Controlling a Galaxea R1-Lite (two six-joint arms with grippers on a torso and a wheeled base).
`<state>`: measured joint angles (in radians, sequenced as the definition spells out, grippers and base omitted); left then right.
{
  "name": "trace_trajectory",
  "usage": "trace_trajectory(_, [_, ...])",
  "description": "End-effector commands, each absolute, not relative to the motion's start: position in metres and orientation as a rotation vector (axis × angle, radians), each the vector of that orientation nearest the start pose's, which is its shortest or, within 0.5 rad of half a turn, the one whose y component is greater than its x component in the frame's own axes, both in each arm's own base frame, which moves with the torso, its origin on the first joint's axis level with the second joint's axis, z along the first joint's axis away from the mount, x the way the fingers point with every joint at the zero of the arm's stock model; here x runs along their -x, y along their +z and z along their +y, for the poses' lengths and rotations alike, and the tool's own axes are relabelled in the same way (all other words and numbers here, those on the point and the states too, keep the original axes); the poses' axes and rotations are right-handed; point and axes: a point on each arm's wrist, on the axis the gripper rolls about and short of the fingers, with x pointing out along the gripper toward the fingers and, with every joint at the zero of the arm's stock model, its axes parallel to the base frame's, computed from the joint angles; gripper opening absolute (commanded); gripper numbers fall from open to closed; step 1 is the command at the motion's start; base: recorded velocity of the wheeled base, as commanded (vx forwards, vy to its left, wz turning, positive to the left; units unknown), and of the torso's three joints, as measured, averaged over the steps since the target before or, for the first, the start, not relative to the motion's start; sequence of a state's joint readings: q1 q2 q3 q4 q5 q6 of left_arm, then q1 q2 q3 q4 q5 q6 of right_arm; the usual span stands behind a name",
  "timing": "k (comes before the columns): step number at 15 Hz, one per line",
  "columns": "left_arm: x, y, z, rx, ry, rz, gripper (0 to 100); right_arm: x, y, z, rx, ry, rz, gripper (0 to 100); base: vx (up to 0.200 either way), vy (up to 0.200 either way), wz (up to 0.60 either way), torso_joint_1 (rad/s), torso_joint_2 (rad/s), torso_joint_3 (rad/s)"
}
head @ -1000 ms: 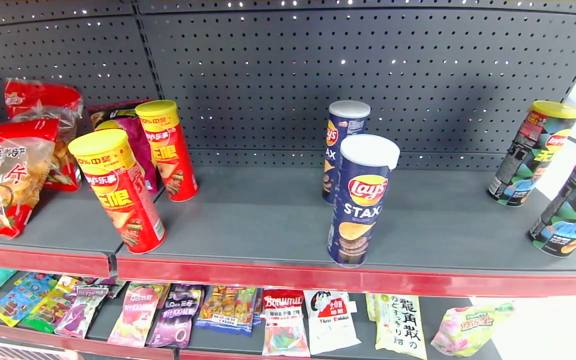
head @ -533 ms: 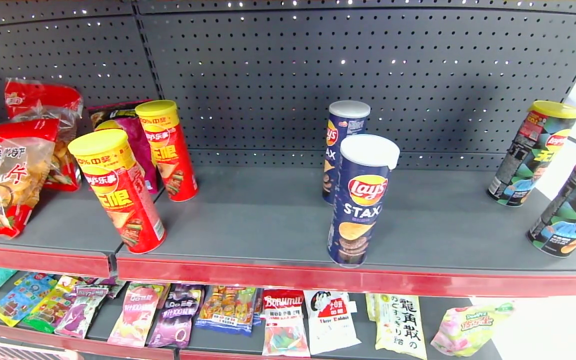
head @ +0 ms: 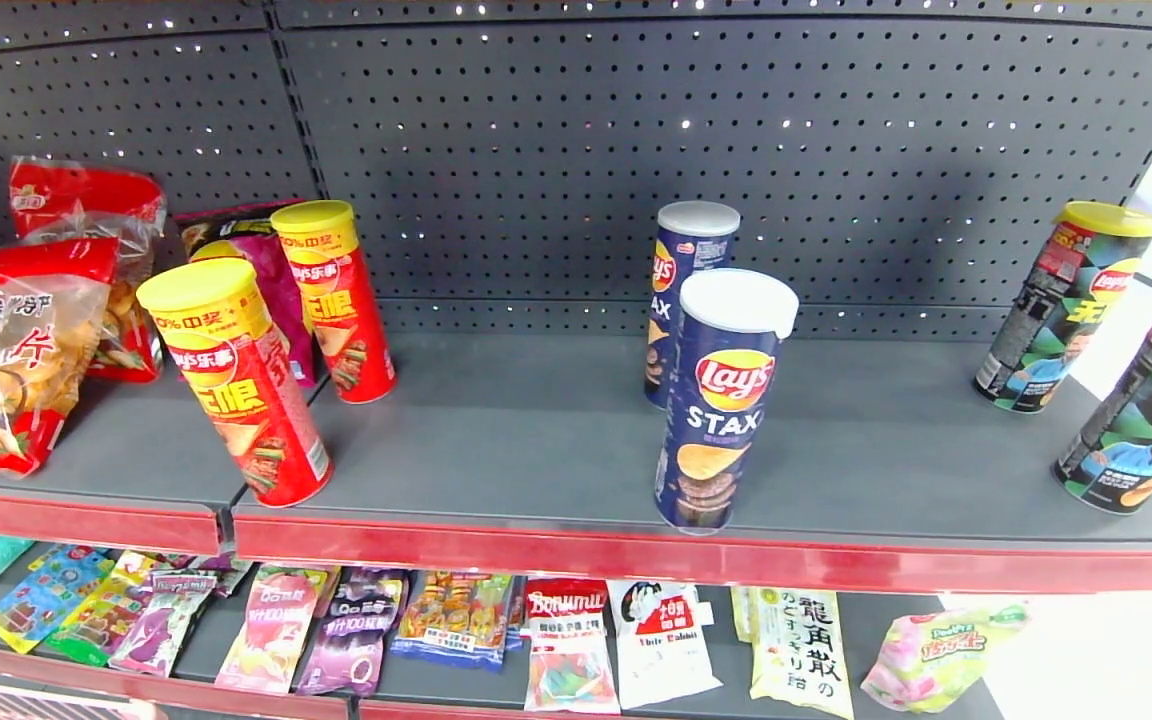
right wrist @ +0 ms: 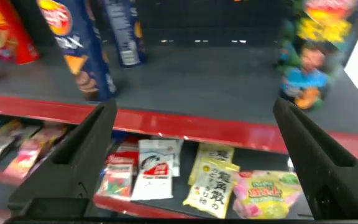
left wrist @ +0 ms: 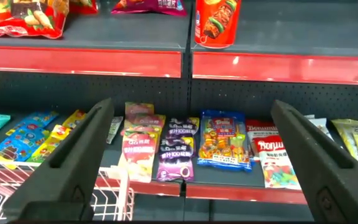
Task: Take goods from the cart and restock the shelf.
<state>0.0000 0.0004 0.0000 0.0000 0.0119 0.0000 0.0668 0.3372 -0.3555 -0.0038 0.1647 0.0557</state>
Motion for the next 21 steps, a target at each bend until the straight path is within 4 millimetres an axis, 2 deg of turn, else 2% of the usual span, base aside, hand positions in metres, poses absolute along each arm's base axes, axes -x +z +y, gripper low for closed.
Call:
trace_trajectory(1, [0.023,0.075,0.000,0.000,0.012,0.000,100,-0.087,0.207,0.028,0.028,0.478,0.341,100,0.000,0.000,0.00,0.000,0.00,0.000])
trace_trajectory(3, [0.023,0.076,0.000,0.000,0.012,-0.002,100,-0.112,0.194,0.045,0.063,0.555,0.475,100,0.000,0.000,0.00,0.000,0.00,0.000])
trace_trajectory(7, [0.023,0.075,0.000,0.000,0.012,0.000,100,-0.159,0.177,0.067,0.131,0.463,0.635,100,0.000,0.000,0.00,0.000,0.00,0.000])
trace_trajectory(8, [0.023,0.075,0.000,0.000,0.012,0.000,100,-0.176,0.171,0.074,0.155,0.419,0.681,100,0.000,0.000,0.00,0.000,0.00,0.000])
trace_trajectory(11, [0.023,0.075,0.000,0.000,0.012,0.000,100,-0.208,0.167,0.085,0.187,0.336,0.716,100,0.000,0.000,0.00,0.000,0.00,0.000])
trace_trajectory(15, [0.023,0.076,0.000,0.000,0.012,-0.002,100,-0.230,0.166,0.094,0.190,0.328,0.723,100,0.000,0.000,0.00,0.000,0.00,0.000])
trace_trajectory(21, [0.023,0.075,0.000,0.000,0.012,0.000,100,-0.251,0.168,0.104,0.193,0.322,0.711,100,0.000,0.000,0.00,0.000,0.00,0.000])
